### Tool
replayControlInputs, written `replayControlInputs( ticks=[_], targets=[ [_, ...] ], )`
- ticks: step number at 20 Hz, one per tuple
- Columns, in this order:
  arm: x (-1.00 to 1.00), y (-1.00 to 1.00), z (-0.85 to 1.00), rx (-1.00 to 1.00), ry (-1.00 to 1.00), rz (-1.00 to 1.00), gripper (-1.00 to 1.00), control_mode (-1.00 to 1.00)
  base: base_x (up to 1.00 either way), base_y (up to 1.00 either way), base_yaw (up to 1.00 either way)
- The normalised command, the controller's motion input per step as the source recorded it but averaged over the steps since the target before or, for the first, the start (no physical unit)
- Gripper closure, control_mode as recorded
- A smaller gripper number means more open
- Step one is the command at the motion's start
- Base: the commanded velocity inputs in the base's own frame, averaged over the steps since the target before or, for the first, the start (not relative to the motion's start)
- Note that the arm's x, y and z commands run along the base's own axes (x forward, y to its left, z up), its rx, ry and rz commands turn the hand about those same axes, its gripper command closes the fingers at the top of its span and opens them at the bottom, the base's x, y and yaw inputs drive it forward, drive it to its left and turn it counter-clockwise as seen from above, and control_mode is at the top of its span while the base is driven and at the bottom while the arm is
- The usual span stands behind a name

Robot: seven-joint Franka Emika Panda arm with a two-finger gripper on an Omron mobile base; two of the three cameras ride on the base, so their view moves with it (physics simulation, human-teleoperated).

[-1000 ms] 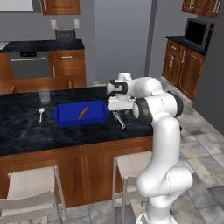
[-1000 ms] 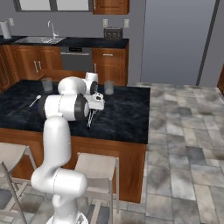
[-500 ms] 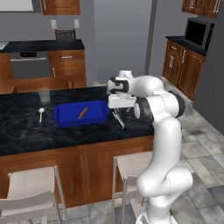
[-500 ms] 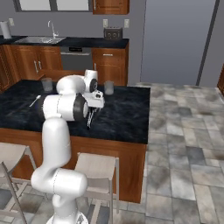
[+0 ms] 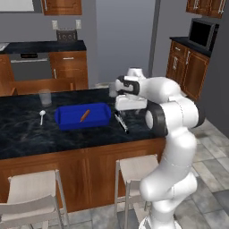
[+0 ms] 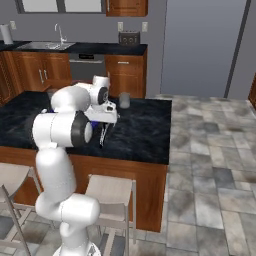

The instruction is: Take the tongs from the drawer on the left and place them on the dining counter next to the tray containing the hot dog.

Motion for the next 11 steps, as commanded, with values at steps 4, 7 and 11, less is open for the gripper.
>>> replayControlInputs(
  ticks=[4, 7, 11],
  targets=[
    [-1.0, -0.09, 0.11, 0.02, -0.24, 0.0, -1.0, -1.0, 0.0, 0.0, 0.0],
    [-1.0, 0.0, 0.55, 0.0, -0.24, 0.0, -1.0, -1.0, 0.0, 0.0, 0.0],
    [-0.96, 0.0, 0.78, 0.0, -0.14, 0.0, -1.0, -1.0, 0.0, 0.0, 0.0]
  ],
)
